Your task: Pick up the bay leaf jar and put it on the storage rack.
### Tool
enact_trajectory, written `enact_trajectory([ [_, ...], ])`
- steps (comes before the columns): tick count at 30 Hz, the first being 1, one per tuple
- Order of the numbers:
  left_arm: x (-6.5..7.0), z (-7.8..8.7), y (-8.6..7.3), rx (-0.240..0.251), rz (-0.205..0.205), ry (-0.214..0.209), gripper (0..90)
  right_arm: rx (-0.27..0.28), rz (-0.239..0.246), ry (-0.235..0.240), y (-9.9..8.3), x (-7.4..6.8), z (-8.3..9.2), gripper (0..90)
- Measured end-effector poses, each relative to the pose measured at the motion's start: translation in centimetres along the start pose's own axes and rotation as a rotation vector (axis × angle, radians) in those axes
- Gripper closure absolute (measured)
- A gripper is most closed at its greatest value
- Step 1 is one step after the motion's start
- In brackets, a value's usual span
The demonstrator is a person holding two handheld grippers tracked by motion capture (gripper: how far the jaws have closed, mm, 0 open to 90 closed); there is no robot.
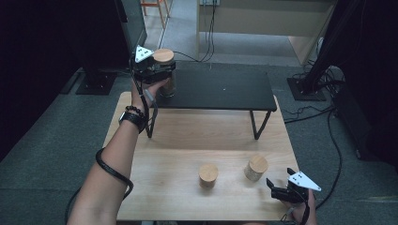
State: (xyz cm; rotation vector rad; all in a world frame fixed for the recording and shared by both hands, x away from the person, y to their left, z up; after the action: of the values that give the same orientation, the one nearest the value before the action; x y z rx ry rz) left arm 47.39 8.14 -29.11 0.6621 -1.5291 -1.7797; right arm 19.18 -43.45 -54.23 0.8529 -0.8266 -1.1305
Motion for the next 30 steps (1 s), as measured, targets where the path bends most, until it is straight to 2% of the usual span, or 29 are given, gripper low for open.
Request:
enact_trajectory([
  [6,-0.3,0.1,0.3,-0.019,0.004,-0.024,24.2,-0.002,0.003,-0.001,0.0,0.0,0.0,2.8],
  [8,-0.2,0.2,0.3,-0.027,-0.008,-0.017,20.3,-0.001,0.002,0.000,0.0,0.0,0.0,2.8],
  [9,-0.3,0.2,0.4,-0.032,-0.006,-0.018,18.2,0.000,0.000,0.000,0.0,0.0,0.0,2.8],
  [10,-0.3,0.2,0.4,-0.032,-0.006,-0.018,10.6,0.000,0.000,0.000,0.0,0.0,0.0,2.8],
  [11,-0.4,0.2,0.4,-0.039,-0.002,-0.027,10.6,0.001,-0.001,0.000,0.0,0.0,0.0,2.8],
  [12,-0.3,0.2,0.3,-0.048,0.012,-0.001,0.7,0.001,0.000,0.000,0.0,0.0,0.0,2.8],
  [18,-0.7,1.1,0.2,-0.028,0.019,-0.022,0.0,-0.001,0.002,-0.002,0.0,-0.1,0.0,2.8],
  [30,-0.5,2.7,-0.1,-0.019,-0.002,-0.027,0.0,-0.001,0.002,-0.003,0.0,0.0,0.0,2.8],
])
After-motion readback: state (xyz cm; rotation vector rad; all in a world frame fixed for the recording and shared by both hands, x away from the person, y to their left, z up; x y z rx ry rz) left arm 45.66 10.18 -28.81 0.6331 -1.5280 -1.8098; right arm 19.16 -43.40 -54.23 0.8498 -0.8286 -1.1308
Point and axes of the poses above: each handheld gripper's, and its own axes: z roughly backward along the jaws, y roughly out of its top, x roughly to its right, the point moved 10 cm from there along -z, roughly forward along the jaws, and after that the axes turned 8 degrees about -y, right-handed, at the moved point
